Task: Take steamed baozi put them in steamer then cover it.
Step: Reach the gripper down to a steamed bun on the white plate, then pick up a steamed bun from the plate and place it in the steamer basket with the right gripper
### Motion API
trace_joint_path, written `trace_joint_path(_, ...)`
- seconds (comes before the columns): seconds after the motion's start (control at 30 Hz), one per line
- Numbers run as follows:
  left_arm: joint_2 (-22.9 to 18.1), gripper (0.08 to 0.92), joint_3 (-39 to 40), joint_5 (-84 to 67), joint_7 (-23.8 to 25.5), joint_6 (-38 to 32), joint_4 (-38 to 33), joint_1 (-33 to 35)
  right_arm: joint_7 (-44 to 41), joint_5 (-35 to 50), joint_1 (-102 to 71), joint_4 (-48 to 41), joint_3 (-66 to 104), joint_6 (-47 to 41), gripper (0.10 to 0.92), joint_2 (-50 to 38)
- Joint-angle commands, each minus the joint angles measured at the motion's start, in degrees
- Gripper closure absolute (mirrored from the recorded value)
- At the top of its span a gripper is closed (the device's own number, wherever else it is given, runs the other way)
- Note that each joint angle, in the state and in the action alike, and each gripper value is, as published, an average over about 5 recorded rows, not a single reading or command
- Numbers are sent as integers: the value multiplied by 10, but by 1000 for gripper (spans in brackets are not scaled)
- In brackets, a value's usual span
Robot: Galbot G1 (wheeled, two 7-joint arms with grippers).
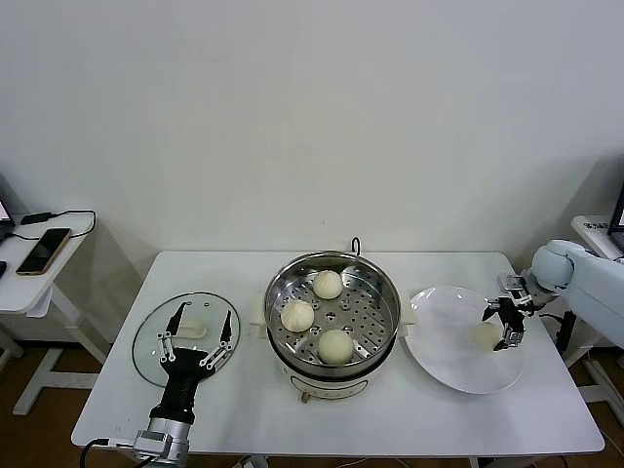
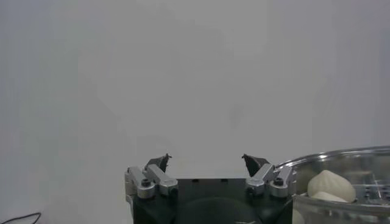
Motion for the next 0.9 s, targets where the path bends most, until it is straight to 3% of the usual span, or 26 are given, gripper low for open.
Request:
trace_joint_path(0.03, 0, 177, 0, 0, 0, -1, 1, 0, 4, -9, -9, -5, 7, 1, 299, 3)
trace_joint_path(0.3, 1, 177, 0, -1, 0, 2, -4, -2, -5, -13, 28, 19, 2, 2, 375, -6)
trace_joint_path(0.5, 4, 177, 2, -1, 0, 2, -2, -4, -77, 13, 146, 90, -53, -8, 388, -16)
trace_joint_path(0.67, 5, 177, 5, -1, 0, 2, -4, -7, -124, 112, 327, 180, -187, -58, 391, 7)
trace_joint_path(0.9, 6, 177, 11, -1, -1, 7, -6, -10, -125, 244, 457, 265, -271, -111, 397, 86)
